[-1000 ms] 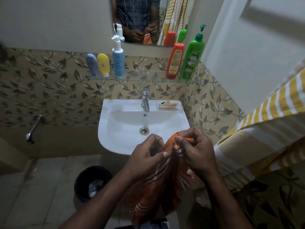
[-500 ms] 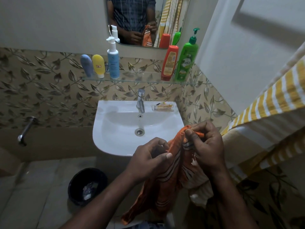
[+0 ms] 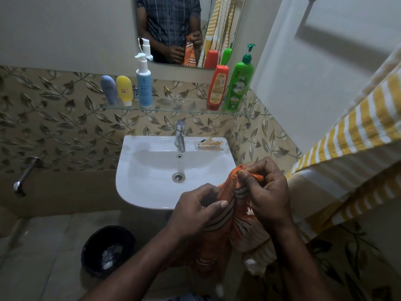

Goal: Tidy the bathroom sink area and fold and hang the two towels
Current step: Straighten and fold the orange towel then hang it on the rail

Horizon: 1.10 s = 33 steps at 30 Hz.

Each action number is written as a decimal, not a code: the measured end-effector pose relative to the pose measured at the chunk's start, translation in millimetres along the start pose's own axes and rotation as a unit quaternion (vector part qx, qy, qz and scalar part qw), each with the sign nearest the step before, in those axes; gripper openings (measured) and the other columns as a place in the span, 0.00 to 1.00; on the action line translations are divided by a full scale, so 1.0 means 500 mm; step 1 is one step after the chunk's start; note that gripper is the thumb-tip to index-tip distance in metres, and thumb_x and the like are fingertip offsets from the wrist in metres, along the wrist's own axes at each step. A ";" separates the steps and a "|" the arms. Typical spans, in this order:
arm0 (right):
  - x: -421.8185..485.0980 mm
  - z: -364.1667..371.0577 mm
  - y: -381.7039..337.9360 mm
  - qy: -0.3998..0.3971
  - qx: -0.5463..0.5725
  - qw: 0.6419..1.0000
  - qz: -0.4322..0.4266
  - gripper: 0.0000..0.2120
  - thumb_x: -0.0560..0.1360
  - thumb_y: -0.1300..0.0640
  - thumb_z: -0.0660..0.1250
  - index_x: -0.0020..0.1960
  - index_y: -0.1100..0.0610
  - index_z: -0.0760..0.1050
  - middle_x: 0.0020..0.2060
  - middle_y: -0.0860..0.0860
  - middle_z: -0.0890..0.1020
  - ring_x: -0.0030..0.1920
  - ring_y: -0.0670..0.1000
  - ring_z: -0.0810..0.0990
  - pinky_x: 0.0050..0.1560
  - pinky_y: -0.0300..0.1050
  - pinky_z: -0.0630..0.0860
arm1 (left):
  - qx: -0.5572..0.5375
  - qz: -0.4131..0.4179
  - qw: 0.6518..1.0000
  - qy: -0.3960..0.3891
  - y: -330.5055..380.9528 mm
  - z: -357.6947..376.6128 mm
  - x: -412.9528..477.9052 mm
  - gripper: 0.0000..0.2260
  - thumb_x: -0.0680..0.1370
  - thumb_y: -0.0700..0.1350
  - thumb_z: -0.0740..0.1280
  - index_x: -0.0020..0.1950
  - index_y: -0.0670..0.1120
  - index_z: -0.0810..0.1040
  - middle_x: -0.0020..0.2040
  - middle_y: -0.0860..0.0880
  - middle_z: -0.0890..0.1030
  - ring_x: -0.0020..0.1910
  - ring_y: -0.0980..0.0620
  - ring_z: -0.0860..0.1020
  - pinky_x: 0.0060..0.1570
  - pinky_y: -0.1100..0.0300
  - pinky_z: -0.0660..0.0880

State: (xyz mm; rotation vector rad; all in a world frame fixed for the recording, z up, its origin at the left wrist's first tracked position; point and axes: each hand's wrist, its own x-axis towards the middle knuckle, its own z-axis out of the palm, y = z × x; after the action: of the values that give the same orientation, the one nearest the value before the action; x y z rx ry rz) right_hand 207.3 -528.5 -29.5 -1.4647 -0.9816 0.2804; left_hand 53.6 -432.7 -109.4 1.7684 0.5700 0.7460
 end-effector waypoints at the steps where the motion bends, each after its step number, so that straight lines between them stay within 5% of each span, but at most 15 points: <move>1: 0.001 -0.001 -0.001 0.001 0.004 1.000 0.000 0.09 0.76 0.58 0.73 0.42 0.46 0.77 0.40 0.52 0.84 0.38 0.53 0.85 0.39 0.51 0.83 | 0.001 -0.004 1.000 -0.003 -0.001 0.001 0.001 0.07 0.78 0.56 0.75 0.47 0.54 0.82 0.41 0.55 0.84 0.42 0.56 0.83 0.44 0.49 0.82; 5: 0.007 -0.011 0.007 0.012 -0.008 1.000 -0.007 0.07 0.75 0.57 0.73 0.42 0.47 0.77 0.42 0.49 0.84 0.41 0.53 0.84 0.41 0.50 0.82 | -0.024 -0.039 0.999 0.016 -0.002 0.003 -0.002 0.09 0.76 0.57 0.76 0.42 0.54 0.83 0.37 0.54 0.84 0.37 0.57 0.81 0.40 0.51 0.79; 10: 0.011 -0.029 0.030 0.026 -0.041 0.999 -0.002 0.10 0.76 0.57 0.74 0.42 0.44 0.77 0.40 0.46 0.84 0.40 0.50 0.84 0.41 0.50 0.82 | -0.093 -0.104 0.986 0.095 0.003 -0.009 0.001 0.13 0.69 0.59 0.79 0.39 0.50 0.83 0.38 0.46 0.87 0.40 0.42 0.86 0.43 0.37 0.83; 15: 0.014 -0.035 0.047 0.035 -0.068 0.997 0.001 0.07 0.76 0.53 0.74 0.42 0.45 0.77 0.40 0.45 0.85 0.40 0.48 0.85 0.40 0.50 0.82 | -0.119 -0.130 0.977 0.117 0.005 -0.015 0.002 0.16 0.66 0.58 0.81 0.39 0.48 0.83 0.37 0.44 0.87 0.39 0.40 0.86 0.44 0.34 0.83; 19: 0.016 -0.030 0.054 0.033 -0.074 0.997 0.007 0.06 0.74 0.52 0.73 0.42 0.44 0.77 0.41 0.43 0.85 0.41 0.46 0.85 0.41 0.47 0.82 | -0.119 -0.148 0.972 0.140 0.001 -0.017 0.004 0.16 0.64 0.57 0.83 0.37 0.49 0.81 0.36 0.44 0.86 0.37 0.44 0.85 0.42 0.36 0.83; 23: 0.015 -0.029 0.064 0.034 -0.087 0.996 0.012 0.06 0.74 0.51 0.73 0.43 0.47 0.76 0.40 0.44 0.84 0.40 0.46 0.84 0.41 0.52 0.83 | -0.141 -0.160 0.966 0.144 0.003 -0.022 0.007 0.12 0.67 0.51 0.83 0.41 0.51 0.82 0.34 0.46 0.85 0.34 0.48 0.84 0.37 0.49 0.82; 27: 0.014 -0.026 0.072 0.037 -0.103 0.994 0.015 0.06 0.74 0.50 0.73 0.44 0.46 0.76 0.42 0.45 0.84 0.41 0.48 0.85 0.43 0.56 0.84 | -0.105 -0.169 0.972 0.124 0.006 -0.030 0.011 0.02 0.75 0.46 0.80 0.44 0.51 0.89 0.41 0.46 0.89 0.44 0.42 0.88 0.52 0.37 0.85; 33: 0.010 -0.016 0.096 0.070 -0.218 0.973 0.025 0.09 0.77 0.54 0.77 0.43 0.48 0.77 0.37 0.44 0.84 0.40 0.49 0.84 0.42 0.53 0.82 | -0.072 -0.202 0.961 0.175 0.007 -0.029 0.014 0.04 0.75 0.46 0.80 0.41 0.50 0.88 0.38 0.48 0.88 0.44 0.42 0.88 0.53 0.38 0.84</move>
State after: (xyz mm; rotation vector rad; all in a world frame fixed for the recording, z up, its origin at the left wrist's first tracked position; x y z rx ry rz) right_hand 234.7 -522.9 -69.7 -1.8823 -0.9269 -0.0077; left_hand 47.9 -419.2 -101.4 1.3312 1.0528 0.7896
